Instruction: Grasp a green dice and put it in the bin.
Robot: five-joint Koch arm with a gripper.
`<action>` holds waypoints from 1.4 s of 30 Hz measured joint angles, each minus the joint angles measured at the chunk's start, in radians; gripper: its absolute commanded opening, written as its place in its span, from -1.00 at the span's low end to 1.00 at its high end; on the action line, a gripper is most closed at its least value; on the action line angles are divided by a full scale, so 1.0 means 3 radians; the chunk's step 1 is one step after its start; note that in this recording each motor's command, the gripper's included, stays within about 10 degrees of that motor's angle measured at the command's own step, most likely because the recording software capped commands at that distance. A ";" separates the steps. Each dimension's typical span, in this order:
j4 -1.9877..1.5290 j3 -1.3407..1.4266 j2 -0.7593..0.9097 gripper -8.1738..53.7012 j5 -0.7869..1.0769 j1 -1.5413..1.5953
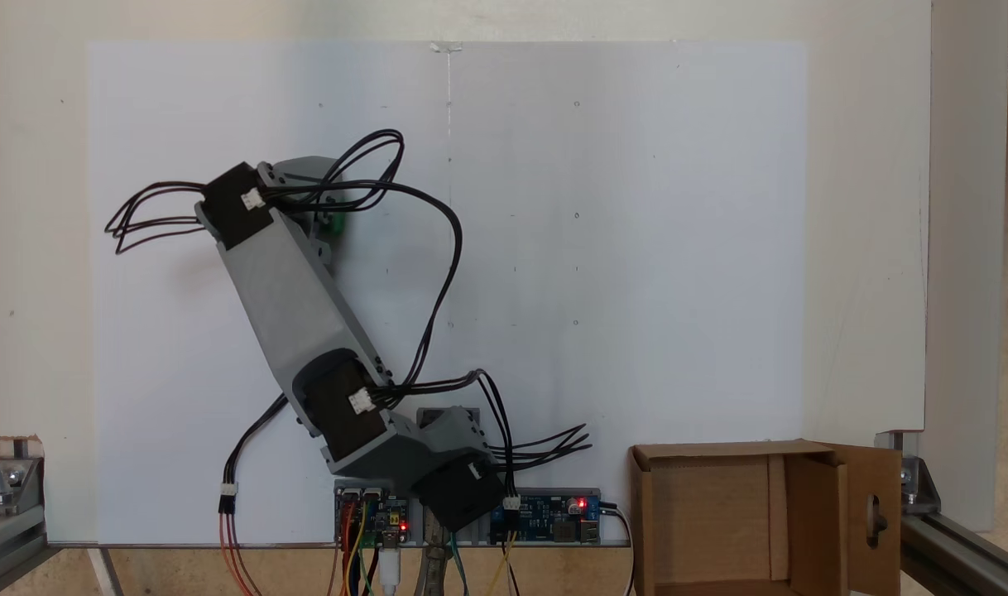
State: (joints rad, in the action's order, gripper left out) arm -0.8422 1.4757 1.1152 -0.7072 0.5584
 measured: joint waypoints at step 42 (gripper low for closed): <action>0.0082 0.0026 -0.0041 -0.06 0.0000 0.0041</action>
State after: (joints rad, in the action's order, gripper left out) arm -0.8176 1.4834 1.1029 -0.7072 0.5706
